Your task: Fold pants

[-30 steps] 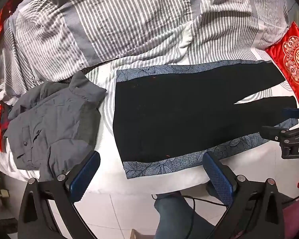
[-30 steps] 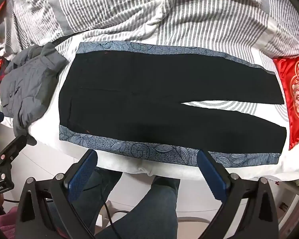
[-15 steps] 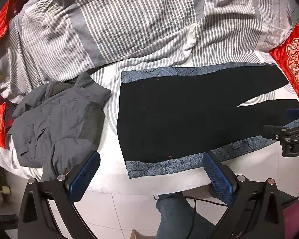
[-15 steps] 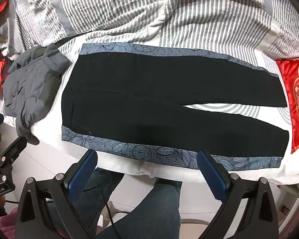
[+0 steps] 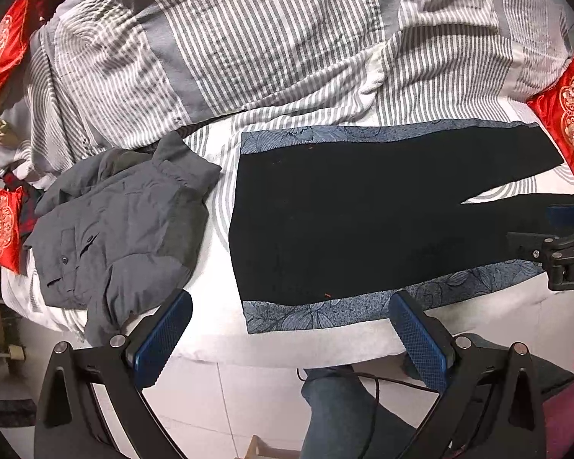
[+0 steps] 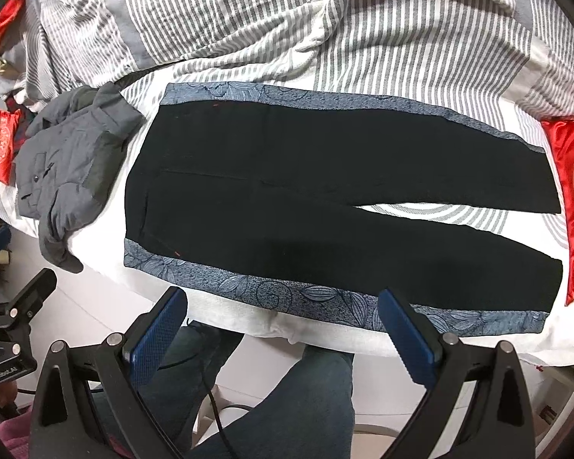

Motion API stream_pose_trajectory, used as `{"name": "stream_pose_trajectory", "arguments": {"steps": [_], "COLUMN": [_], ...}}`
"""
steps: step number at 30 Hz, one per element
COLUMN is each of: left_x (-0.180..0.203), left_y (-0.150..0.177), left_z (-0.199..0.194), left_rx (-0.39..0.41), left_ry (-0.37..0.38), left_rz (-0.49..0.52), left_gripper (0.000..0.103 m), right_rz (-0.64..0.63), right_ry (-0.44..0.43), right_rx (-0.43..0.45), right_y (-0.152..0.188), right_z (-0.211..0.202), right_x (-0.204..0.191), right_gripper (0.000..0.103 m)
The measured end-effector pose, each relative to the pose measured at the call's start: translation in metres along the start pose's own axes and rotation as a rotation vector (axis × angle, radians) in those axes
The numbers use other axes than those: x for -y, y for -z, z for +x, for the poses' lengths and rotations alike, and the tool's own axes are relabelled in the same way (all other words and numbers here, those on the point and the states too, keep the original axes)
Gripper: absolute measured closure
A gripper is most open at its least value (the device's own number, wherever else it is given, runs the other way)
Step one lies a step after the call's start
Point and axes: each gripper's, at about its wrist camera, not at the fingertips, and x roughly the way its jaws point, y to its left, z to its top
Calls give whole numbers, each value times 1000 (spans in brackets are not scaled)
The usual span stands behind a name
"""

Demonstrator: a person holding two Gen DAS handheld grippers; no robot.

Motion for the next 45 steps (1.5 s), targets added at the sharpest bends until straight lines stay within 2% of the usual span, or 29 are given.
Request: {"name": "stream_pose_trajectory", "arguments": {"steps": [8,12,14,19,22,26,30,34,36,38,40,41,45], "left_x": [17,23,24,14,5,-13,-35,-56,-63,-67,-68,-69,-73], "left_y": [10,18,25,44,55,67,75,89,99,108,116,120,131], "left_z": [-7,-11,-12,-8,-1,15,45,100,124,146,170,180,207], "left_rx": [-5,-7,-18,-67,-108,-116,-106,-125,-131,-135,-151,-165,-168], "left_ry": [-56,-84,-96,-55,-31,-21,22,76,108,152,195,228,292], "left_rz": [-21,-63,-108,-285,-385,-458,-503,-528,-543,-553,-554,-559,-592], "left_gripper": [0,0,0,0,0,0,0,0,0,1,13,16,16], "right_rz": [-22,-64,-91,-95,-64,24,164,310,377,423,441,452,523], "right_ry": [-43,-60,-66,-134,-194,-303,-427,-557,-627,-675,-684,-689,-707], "right_rx": [-9,-15,-20,-56,-107,-165,-194,-180,-172,-163,-155,-151,-111], "right_y": [-2,0,3,19,32,51,65,78,82,87,90,94,106], "right_z": [1,2,2,8,18,37,72,115,141,166,183,192,221], "right_x": [14,17,20,32,38,36,32,22,15,7,1,-1,2], "right_gripper": [2,2,2,2,2,2,2,3,6,17,27,28,28]}}
